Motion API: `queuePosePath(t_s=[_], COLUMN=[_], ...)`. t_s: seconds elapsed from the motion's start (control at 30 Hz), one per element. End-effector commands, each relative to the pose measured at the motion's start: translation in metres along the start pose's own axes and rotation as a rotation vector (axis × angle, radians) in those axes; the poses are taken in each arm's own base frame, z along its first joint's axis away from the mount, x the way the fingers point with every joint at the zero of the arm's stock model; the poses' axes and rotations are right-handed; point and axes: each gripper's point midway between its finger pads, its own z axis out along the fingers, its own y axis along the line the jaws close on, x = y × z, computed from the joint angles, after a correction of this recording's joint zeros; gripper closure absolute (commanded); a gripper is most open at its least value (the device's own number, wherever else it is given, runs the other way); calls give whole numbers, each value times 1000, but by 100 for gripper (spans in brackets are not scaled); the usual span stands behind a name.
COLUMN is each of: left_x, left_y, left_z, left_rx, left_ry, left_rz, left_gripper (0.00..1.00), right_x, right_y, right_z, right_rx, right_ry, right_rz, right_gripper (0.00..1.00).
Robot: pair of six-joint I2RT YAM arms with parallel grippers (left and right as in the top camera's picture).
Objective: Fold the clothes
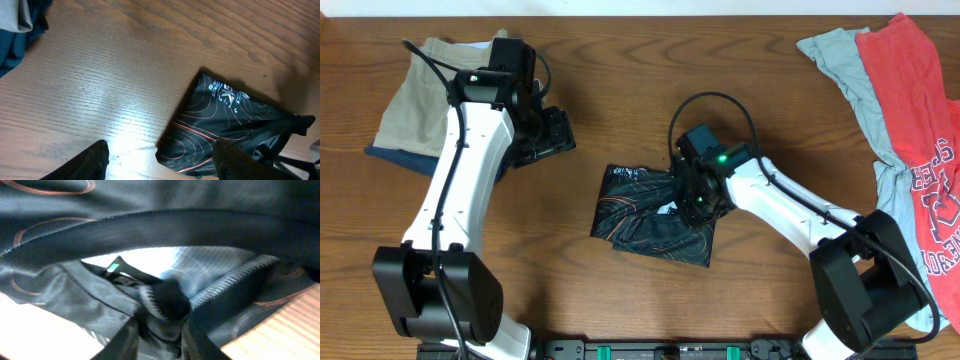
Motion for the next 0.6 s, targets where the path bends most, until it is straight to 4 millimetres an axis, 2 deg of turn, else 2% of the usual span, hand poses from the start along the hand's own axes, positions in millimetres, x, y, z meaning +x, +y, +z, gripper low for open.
queuePosePath(t_s=[0.0, 0.07, 0.17, 0.23, 0.37, 0.4, 0.43, 0.47, 0.5, 0.57], left_x=[1, 0, 0, 0, 0, 0, 0, 0, 0, 0], left_y=[1, 1, 1, 1, 1, 1, 1, 1, 1, 1], left_z=[1, 1, 1, 1, 1, 1, 1, 1, 1, 1], left_rx=[-4, -3, -3, -3, -2, -3, -2, -2, -2, -2], left_ry=[2, 1, 0, 0, 0, 0, 0, 0, 0, 0], left_rz=[-15, -14, -14, -14, -14, -14, -14, -14, -14, -14], left_gripper=[32, 32, 32, 32, 32, 32, 32, 32, 32, 32], right_x=[4, 8, 25, 41, 70, 73, 76, 77, 77, 78], right_y=[10, 8, 3, -12, -55, -60, -63, -62, -62, -61], right_z=[5, 5, 3, -1, -15, -18, -20, -20, -20, -20], right_rx=[-3, 0, 16, 69, 319, 350, 371, 370, 367, 364], right_ry=[15, 32, 99, 167, 243, 250, 257, 260, 262, 267], right_rz=[-22, -16, 5, 49, 291, 320, 339, 338, 338, 339], right_gripper=[97, 99, 99, 99, 97, 96, 87, 73, 67, 65])
